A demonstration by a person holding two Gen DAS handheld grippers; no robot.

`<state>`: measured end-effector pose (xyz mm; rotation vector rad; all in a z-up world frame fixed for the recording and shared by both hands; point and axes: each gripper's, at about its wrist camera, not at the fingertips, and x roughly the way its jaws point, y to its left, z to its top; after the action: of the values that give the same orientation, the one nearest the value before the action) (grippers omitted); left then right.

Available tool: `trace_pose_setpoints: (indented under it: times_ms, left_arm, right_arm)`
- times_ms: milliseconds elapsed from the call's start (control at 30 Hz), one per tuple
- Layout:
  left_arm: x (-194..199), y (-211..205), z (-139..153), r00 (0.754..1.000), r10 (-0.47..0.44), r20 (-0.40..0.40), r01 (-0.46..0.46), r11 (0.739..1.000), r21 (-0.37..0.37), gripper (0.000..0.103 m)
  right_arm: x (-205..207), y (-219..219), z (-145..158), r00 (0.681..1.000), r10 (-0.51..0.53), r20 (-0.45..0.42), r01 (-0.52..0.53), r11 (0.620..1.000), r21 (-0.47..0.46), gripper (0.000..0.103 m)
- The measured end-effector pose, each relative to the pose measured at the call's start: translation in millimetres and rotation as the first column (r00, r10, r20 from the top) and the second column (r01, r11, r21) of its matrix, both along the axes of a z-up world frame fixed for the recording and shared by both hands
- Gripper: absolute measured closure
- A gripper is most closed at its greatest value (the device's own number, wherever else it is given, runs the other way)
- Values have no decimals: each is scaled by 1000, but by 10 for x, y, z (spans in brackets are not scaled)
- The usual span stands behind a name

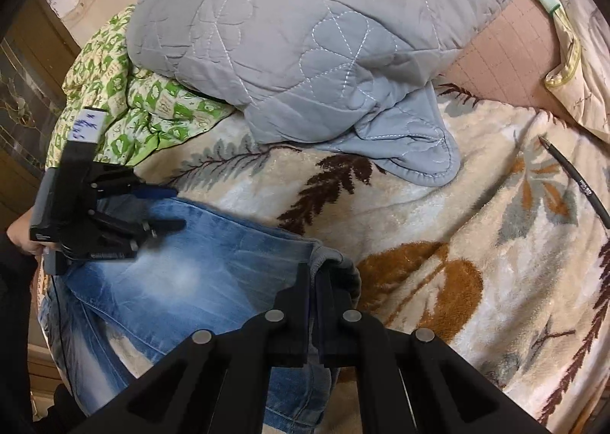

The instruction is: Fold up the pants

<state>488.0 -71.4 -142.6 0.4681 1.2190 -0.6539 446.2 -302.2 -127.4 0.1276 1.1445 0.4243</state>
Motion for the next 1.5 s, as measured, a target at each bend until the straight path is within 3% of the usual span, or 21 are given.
trace_pose_setpoints:
  times_ms: [67,267,433,633,767,900,1067,1233,1333,1367,1400,1433,1467,1500]
  left_arm:
    - [-38,32,78,1000,-10,6,10,1000,-2,94]
    - [-382,95,545,992,-28,120,32,999,-26,96]
    - [-963,220,1086,970,-23,242,50,993,-106,96]
    - [-2170,210,1403,920,-52,388,107,987,-122,96]
    - [-2925,191,1368,895,-63,441,139,980,-143,96]
    - [-3631,137,1137,877,-108,468,182,976,-116,96]
    - [-3924,127,526,932,-90,350,127,989,-82,96]
    - [-3951,159,227,961,-40,275,66,994,-84,94]
    - [-3966,108,146,955,-22,295,46,996,-72,94]
    - [-3960,90,156,955,-16,295,38,997,-68,92]
    - [-3948,76,172,955,-9,298,29,998,-61,90]
    - [-3949,75,187,954,-5,301,23,998,-57,81]
    - [-3978,94,227,954,17,300,-1,999,-53,70]
    - [-3980,138,278,956,41,290,-21,997,-71,41]
  right_arm:
    - [-2,17,9,1000,-6,0,6,1000,-5,100]
    - [-168,33,320,999,-7,51,9,1000,-28,100]
    - [-592,-63,753,992,-13,124,16,1000,-22,100]
    - [-1594,-57,1016,980,24,198,-13,998,-60,100]
    - [-2387,-159,1000,976,5,217,3,999,-38,100]
    - [-3108,-140,717,985,30,167,-20,998,-59,100]
    - [-3456,-83,123,998,54,-19,-54,998,-36,100]
    - [-3559,-33,-52,997,54,-62,-57,998,-41,100]
    - [-3554,-58,-101,997,15,-70,-17,999,-32,96]
    - [-3564,-78,-84,997,-1,-73,0,1000,-23,94]
    - [-3584,-106,-48,997,-14,-74,12,1000,-18,84]
    - [-3602,-134,-1,997,-25,-69,23,1000,-19,55]
    - [-3643,-166,70,998,-40,-53,38,999,-34,33]
    - [-3710,-203,182,998,-60,-10,60,997,-45,12]
